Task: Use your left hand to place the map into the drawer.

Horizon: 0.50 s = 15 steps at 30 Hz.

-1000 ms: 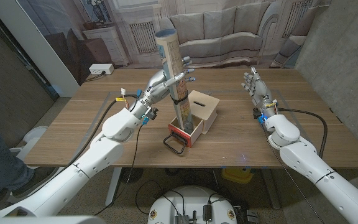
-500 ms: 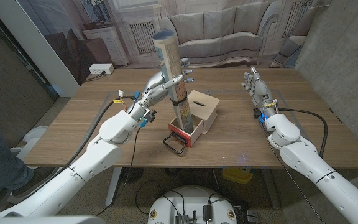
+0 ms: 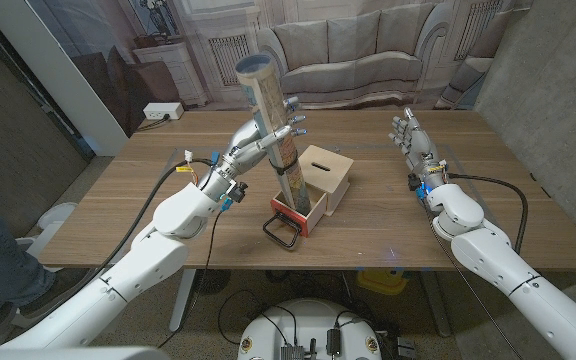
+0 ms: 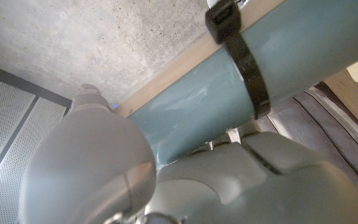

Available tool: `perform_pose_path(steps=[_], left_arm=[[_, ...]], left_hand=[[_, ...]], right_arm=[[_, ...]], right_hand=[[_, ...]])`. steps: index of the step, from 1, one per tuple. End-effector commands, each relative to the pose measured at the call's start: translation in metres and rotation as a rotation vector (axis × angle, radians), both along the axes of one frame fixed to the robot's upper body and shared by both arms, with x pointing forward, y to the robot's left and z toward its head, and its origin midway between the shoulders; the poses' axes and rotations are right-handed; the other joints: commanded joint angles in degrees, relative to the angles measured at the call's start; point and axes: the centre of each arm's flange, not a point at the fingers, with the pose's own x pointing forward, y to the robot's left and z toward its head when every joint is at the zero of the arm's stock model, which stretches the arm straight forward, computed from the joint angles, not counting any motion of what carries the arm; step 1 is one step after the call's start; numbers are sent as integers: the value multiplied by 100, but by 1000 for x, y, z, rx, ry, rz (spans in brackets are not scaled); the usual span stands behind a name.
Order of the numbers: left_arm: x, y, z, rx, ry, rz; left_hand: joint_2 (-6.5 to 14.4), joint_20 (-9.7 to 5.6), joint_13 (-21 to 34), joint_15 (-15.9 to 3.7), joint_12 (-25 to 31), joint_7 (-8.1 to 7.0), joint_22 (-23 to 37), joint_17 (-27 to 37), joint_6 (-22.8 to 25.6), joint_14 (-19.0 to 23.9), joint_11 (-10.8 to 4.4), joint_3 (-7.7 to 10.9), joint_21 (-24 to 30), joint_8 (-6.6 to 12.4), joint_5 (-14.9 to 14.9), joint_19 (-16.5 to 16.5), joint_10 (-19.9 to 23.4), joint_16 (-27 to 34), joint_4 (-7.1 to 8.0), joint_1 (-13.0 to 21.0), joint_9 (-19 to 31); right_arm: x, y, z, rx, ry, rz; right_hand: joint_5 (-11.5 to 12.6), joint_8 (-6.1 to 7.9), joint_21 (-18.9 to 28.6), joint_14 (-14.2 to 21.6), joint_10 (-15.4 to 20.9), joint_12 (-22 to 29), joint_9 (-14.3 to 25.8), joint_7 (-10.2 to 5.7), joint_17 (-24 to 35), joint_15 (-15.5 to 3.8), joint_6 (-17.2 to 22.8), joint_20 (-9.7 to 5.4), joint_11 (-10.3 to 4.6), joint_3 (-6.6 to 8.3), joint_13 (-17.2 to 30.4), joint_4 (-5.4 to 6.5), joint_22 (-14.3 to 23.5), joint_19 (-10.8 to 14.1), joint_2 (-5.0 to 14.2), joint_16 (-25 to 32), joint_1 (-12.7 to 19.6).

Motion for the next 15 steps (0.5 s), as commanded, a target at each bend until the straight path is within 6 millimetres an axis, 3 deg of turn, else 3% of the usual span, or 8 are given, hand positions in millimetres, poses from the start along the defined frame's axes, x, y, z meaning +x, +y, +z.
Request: perform_pose_path(steps=[1, 15], left_arm=[[-11, 9, -8, 10, -16, 50], [-31, 23, -17, -5, -49, 100]], left_hand=[[2, 1, 12, -9, 29, 26, 15, 15, -46, -35, 1, -39, 9, 42, 40, -48, -41, 35, 41, -38, -5], [-29, 3, 3, 18, 42, 25, 12, 13, -47, -110, 36, -91, 5, 60, 52, -160, -82, 38, 71, -113, -11]], right_arm=[[-2, -3, -4, 6, -2, -2], [-3, -2, -6, 5, -7, 2]], right_hand=[[-11, -12, 2, 11, 43, 11, 17, 1, 20, 15, 1, -75, 8, -6, 14, -26, 12, 68, 29, -16, 11], [-12, -15, -1, 8, 44, 11, 16, -1, 20, 6, -7, -75, 14, -10, 14, -32, 12, 68, 30, -17, 12]])
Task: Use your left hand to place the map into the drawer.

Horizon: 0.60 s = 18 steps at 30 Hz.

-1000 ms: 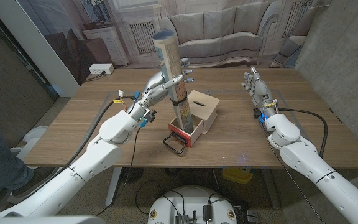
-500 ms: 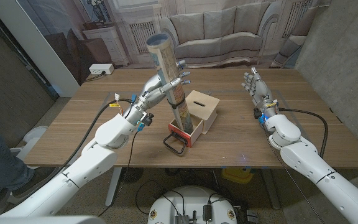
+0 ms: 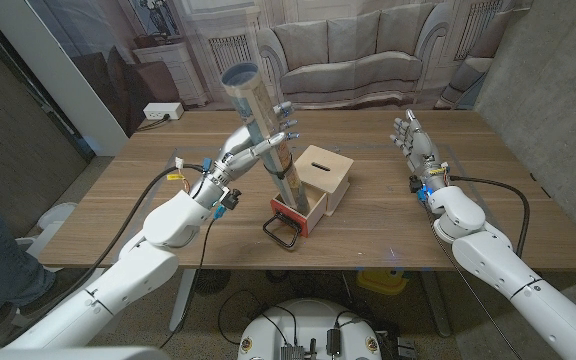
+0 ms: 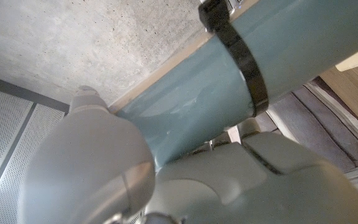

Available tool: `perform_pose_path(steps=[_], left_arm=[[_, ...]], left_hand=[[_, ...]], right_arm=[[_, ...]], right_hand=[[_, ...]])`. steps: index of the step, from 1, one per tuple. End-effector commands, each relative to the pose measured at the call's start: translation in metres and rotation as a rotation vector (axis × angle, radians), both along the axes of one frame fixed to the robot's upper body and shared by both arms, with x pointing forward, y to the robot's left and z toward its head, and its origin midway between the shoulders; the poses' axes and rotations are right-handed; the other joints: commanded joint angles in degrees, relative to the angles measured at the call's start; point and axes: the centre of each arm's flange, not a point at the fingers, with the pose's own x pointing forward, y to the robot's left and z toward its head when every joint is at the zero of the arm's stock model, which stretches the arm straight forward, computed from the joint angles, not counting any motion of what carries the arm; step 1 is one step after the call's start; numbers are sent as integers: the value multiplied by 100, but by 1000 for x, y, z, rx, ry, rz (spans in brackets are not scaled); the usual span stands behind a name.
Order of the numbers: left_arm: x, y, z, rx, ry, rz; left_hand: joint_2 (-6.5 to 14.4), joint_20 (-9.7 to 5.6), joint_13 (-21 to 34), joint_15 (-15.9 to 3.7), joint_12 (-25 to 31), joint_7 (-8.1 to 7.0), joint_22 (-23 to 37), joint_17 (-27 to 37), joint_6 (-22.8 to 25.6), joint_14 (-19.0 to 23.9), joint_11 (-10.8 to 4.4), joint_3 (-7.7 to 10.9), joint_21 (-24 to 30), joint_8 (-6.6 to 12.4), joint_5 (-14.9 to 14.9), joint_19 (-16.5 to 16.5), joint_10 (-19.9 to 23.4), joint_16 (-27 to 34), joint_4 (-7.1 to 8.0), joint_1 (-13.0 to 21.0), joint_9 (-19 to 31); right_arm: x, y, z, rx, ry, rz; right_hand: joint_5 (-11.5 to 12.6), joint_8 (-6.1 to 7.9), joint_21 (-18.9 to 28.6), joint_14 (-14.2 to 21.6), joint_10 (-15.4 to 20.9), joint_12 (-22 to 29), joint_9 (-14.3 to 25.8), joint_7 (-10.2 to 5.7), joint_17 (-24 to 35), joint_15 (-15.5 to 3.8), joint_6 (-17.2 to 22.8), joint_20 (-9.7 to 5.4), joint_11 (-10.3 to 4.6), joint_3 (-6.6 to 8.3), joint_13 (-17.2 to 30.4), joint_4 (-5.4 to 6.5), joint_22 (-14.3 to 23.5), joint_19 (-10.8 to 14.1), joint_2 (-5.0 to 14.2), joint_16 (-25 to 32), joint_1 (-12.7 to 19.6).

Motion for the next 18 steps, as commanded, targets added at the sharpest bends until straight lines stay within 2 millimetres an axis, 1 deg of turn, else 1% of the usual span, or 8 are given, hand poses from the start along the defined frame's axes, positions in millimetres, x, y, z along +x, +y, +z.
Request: perform_pose_path(steps=[1, 7, 18], left_arm=[[-18, 12, -8, -9, -31, 50], [-24, 16, -9, -14, -45, 65], [-28, 18, -10, -17, -57, 70]], left_hand=[[-16, 23, 9, 22, 39, 26, 12, 13, -48, -65, 4, -48, 5, 26, 31, -44, -53, 38, 27, -27, 17], [-28, 23, 5, 28, 41, 21, 11, 12, -42, -87, 16, -69, 7, 34, 35, -76, -72, 41, 39, -57, 15], [-54, 22, -2, 39, 42, 18, 9, 10, -91, -142, 37, -112, 17, 25, 48, -130, -123, 44, 63, -117, 11]], right_arm=[[-1, 1, -2, 5, -2, 4], [0, 1, -4, 4, -2, 5], [1, 3, -3, 5, -1, 3]], right_hand=[[-12, -14, -1, 8, 44, 11, 17, 0, 20, 8, -5, -73, 9, 6, 14, -16, 12, 68, 30, -17, 12], [-12, -13, -2, 8, 37, 8, 17, 0, 20, 14, -4, -71, 3, 5, 14, -18, 12, 67, 32, -17, 13], [-13, -15, -4, 13, 45, 11, 17, -7, 20, 14, -9, -69, 0, 1, 14, -21, 12, 66, 33, -15, 10]])
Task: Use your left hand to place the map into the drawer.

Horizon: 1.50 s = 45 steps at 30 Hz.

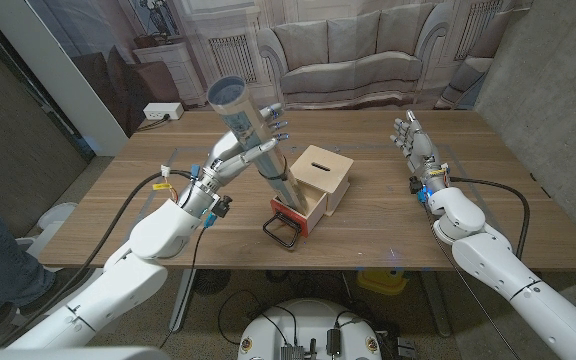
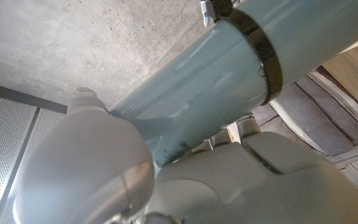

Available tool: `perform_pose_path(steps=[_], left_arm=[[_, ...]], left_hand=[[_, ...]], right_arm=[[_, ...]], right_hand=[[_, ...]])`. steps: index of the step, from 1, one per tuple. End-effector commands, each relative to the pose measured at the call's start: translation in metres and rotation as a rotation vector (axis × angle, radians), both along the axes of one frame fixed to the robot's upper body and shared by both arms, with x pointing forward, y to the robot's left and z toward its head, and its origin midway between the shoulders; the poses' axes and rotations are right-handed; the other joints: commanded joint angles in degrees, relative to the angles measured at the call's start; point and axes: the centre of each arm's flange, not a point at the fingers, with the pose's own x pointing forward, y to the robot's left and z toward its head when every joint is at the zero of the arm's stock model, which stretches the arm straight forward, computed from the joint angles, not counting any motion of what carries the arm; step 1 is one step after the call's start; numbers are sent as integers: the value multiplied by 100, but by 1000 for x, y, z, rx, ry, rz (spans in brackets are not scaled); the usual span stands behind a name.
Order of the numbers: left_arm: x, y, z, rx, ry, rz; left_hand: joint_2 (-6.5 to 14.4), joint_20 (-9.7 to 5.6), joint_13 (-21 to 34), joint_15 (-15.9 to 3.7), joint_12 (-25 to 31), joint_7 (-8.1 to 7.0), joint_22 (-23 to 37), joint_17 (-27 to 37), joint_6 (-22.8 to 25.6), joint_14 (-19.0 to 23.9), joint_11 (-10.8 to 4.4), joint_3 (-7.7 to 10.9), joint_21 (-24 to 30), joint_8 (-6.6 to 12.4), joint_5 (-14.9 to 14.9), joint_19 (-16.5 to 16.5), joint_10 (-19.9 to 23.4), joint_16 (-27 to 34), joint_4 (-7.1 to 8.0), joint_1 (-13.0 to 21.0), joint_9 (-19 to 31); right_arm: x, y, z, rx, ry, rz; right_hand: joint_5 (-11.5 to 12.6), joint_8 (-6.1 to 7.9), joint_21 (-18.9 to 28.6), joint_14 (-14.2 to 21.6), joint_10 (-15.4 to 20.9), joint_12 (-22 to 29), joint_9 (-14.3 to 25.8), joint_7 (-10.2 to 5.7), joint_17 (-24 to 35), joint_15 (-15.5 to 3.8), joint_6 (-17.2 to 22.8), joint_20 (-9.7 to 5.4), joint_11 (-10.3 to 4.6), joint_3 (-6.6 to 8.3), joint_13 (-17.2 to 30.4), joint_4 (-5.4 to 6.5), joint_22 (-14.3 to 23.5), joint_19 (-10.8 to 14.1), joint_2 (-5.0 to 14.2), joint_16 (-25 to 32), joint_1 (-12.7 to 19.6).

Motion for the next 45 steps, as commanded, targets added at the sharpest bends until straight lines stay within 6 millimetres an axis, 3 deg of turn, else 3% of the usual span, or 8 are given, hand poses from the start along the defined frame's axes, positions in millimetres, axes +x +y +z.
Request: perform_pose_path(steps=[1, 16, 27, 45], left_arm=[[-8, 4, -3, -3, -20, 16], [-33, 19, 5, -12, -95, 106], [-50, 23, 24, 5, -163, 167], [-68, 33, 39, -18, -222, 227]], left_hand=[[-4, 2, -4, 15, 26, 1, 10, 9, -51, -61, 9, -37, 18, 25, 27, -54, -49, 23, 18, -42, 10], [-32, 1, -11, 44, 25, 12, 9, 7, -88, -122, 52, -84, 32, 25, 44, -95, -119, 25, 42, -103, 6], [-46, 1, -15, 53, 32, 7, 8, 6, -97, -143, 57, -107, 39, 29, 53, -111, -131, 30, 52, -130, 5], [-58, 0, -21, 41, 48, 10, 8, 3, -84, -165, 65, -137, 48, 44, 71, -141, -137, 40, 64, -161, 2]], right_arm=[[1, 2, 0, -1, 2, 0], [-1, 0, -1, 3, 2, -5], [-3, -1, -1, 3, -2, -4], [-5, -4, -6, 13, 3, -8]], right_hand=[[-13, -14, -4, 14, 44, 11, 17, -5, 21, 12, -7, -69, 5, 1, 14, -22, 12, 67, 33, -14, 10], [-13, -15, -6, 13, 38, 8, 17, 3, 21, 15, -11, -66, 0, -2, 15, -26, 12, 64, 35, -15, 10], [-14, -14, -7, 13, 38, 8, 17, 3, 21, 13, -9, -68, 3, -6, 15, -30, 12, 65, 35, -15, 8], [-14, -13, -9, 10, 47, 12, 17, 5, 21, 9, -10, -68, 14, -11, 15, -34, 13, 64, 38, -16, 6]])
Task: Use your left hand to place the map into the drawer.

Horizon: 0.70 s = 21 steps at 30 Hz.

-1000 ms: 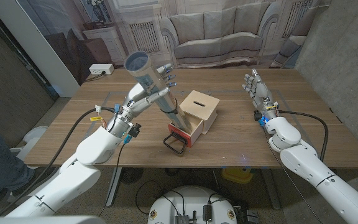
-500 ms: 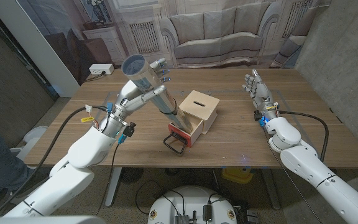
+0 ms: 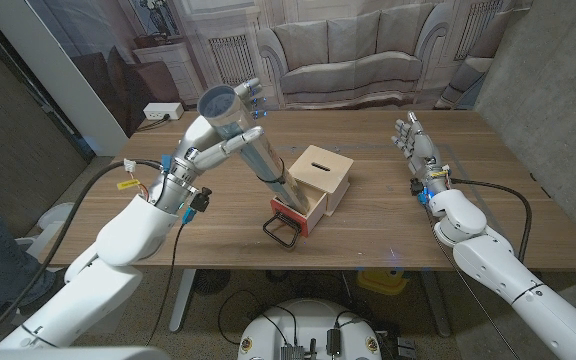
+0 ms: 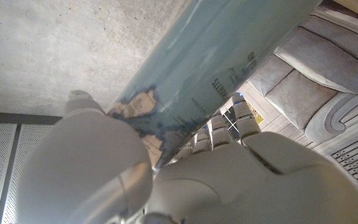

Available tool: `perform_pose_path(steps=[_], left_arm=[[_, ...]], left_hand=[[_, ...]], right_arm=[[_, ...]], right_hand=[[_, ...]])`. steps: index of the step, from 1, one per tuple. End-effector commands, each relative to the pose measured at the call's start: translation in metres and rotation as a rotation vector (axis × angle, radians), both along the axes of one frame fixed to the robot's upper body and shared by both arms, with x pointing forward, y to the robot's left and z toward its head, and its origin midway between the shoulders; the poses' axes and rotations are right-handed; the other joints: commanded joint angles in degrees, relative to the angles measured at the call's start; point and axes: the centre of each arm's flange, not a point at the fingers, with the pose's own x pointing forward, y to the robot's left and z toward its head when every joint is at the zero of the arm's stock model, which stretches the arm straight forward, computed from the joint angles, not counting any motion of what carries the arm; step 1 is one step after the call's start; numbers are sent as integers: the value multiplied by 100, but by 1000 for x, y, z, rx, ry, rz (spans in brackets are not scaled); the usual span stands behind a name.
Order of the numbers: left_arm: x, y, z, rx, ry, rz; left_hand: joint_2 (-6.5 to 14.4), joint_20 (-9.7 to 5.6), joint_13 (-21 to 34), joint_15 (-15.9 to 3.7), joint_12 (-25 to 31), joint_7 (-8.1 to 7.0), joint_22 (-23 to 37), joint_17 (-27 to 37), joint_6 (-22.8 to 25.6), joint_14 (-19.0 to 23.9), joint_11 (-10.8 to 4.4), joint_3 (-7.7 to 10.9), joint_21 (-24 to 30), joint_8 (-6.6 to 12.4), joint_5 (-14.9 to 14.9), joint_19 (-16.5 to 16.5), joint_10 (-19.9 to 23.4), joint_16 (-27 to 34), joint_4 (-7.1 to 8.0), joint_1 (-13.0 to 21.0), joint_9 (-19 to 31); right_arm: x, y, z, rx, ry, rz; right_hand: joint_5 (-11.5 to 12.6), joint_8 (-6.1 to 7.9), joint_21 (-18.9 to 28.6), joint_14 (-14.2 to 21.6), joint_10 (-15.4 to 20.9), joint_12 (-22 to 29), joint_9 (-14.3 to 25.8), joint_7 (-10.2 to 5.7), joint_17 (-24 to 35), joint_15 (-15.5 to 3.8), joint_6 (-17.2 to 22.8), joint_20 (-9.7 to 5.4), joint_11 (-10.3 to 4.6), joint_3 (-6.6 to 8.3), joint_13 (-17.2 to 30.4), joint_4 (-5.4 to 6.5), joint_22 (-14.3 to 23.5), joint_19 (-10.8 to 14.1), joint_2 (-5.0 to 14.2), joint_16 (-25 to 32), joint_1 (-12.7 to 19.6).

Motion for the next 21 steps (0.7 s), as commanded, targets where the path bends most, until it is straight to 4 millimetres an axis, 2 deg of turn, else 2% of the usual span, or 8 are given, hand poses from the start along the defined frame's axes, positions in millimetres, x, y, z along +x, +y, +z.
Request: perform_pose_path(steps=[1, 9, 21], left_arm=[[-16, 10, 10, -28, -55, 51], [-26, 27, 11, -82, -83, 78], [-24, 39, 13, -123, -64, 113]], left_hand=[[-16, 20, 4, -1, 27, 18, 20, 3, 5, -58, -13, -55, 20, 45, 29, -20, -25, 42, 10, -26, 1], [-18, 19, 1, -1, 38, 9, 19, 2, 10, -57, -7, -67, 25, 50, 39, -30, -17, 50, 17, -40, 0], [-20, 18, -2, -7, 49, -4, 20, 1, 37, -59, -23, -84, 34, 64, 53, -37, -11, 57, 24, -56, -2]], right_arm=[[-1, -1, -3, 7, 5, 0], [-1, -2, -5, 10, 6, -3], [2, 0, -4, 7, 12, 0]], right_hand=[[-14, -13, -9, 10, 46, 11, 17, 4, 21, 11, -9, -66, 7, 13, 15, -11, 13, 63, 38, -16, 6], [-14, -12, -10, 13, 47, 11, 17, 0, 21, 18, -8, -67, 9, 11, 15, -13, 13, 63, 40, -15, 4], [-14, -13, -11, 6, 42, 9, 17, 0, 21, 15, -12, -65, 1, 9, 15, -15, 13, 62, 43, -18, 4]])
